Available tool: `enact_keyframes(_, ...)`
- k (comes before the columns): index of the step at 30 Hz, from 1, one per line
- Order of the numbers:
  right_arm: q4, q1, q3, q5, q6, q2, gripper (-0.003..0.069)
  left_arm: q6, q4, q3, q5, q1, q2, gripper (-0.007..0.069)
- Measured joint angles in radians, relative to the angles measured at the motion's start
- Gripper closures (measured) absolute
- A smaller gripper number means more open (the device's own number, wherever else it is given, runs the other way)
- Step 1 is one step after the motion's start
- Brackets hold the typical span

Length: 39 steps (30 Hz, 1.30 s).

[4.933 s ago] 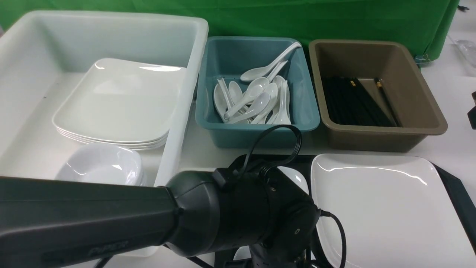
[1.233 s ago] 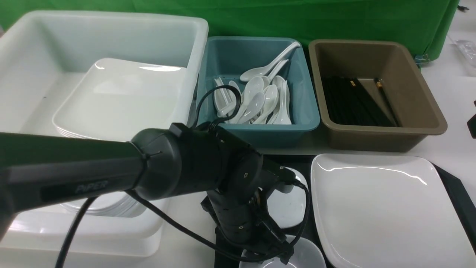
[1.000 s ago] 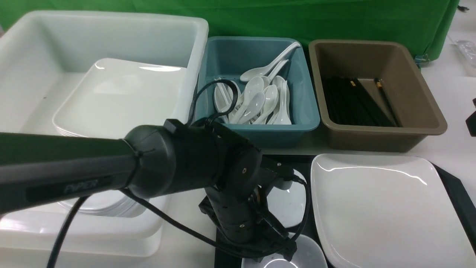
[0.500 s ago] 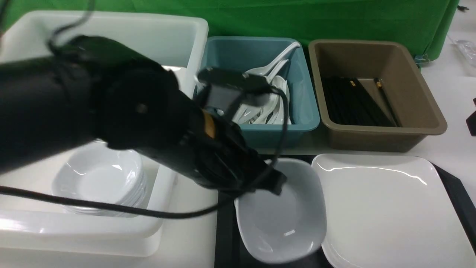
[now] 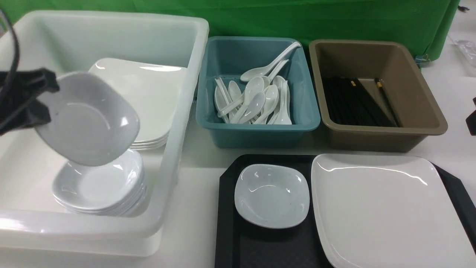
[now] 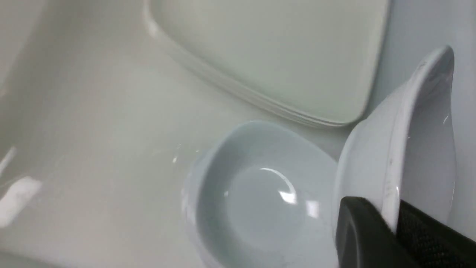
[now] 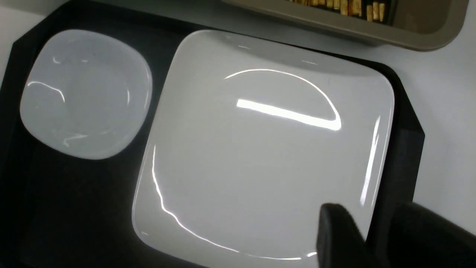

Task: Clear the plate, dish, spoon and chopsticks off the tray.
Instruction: Use the left arm to put the small plate into the large storage box on the left, then use the left arm to grab a small plate from the dinner plate

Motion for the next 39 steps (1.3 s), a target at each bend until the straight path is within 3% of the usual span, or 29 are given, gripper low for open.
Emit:
enact_keyframes(4,0.0,0.0,0.0,-0.008,0.0,0.0,0.0419,0.081,-0.154,0.151,-0.109,0.072,0.022,0.0603)
enact_keyframes(9,0.0,0.0,0.0,-0.018,0.0,0.0,0.0419,0.164,-0.187,0.207,-0.159,0.08,0.063,0.0545)
enact_keyframes(12,0.0,0.0,0.0,-0.02,0.0,0.0,0.0419,0.18,-0.17,0.209,-0.182,0.08,0.08,0.0391)
enact_keyframes(13,0.0,0.0,0.0,-0.02,0.0,0.0,0.0419,0.18,-0.17,0.208,-0.182,0.08,0.081,0.0391)
enact_keyframes(18,0.0,0.0,0.0,-0.002,0.0,0.0,0.0419,0.176,-0.009,0.07,-0.074,0.08,0.076,0.0127)
enact_keyframes(21,0.0,0.0,0.0,0.001,0.0,0.0,0.0419,0.189,-0.005,-0.055,-0.008,0.07,0.069,0.0074)
enact_keyframes(25,0.0,0.0,0.0,0.002,0.0,0.0,0.0419,0.266,-0.072,-0.177,0.037,-0.019,0.074,0.0125)
enact_keyframes(28,0.0,0.0,0.0,-0.004,0.0,0.0,0.0419,0.275,-0.106,-0.261,0.04,-0.243,0.118,0.0335)
enact_keyframes(29,0.0,0.0,0.0,-0.007,0.0,0.0,0.0419,0.275,-0.101,-0.282,0.045,-0.324,0.15,0.0452)
enact_keyframes(32,0.0,0.0,0.0,-0.008,0.0,0.0,0.0419,0.259,-0.061,-0.316,0.055,-0.483,0.236,0.0571)
enact_keyframes(36,0.0,0.0,0.0,-0.009,0.0,0.0,0.0419,0.211,0.029,-0.377,0.07,-0.641,0.416,0.0602)
enact_keyframes(39,0.0,0.0,0.0,-0.011,0.0,0.0,0.0419,0.204,0.066,-0.439,0.085,-0.699,0.544,0.0557)
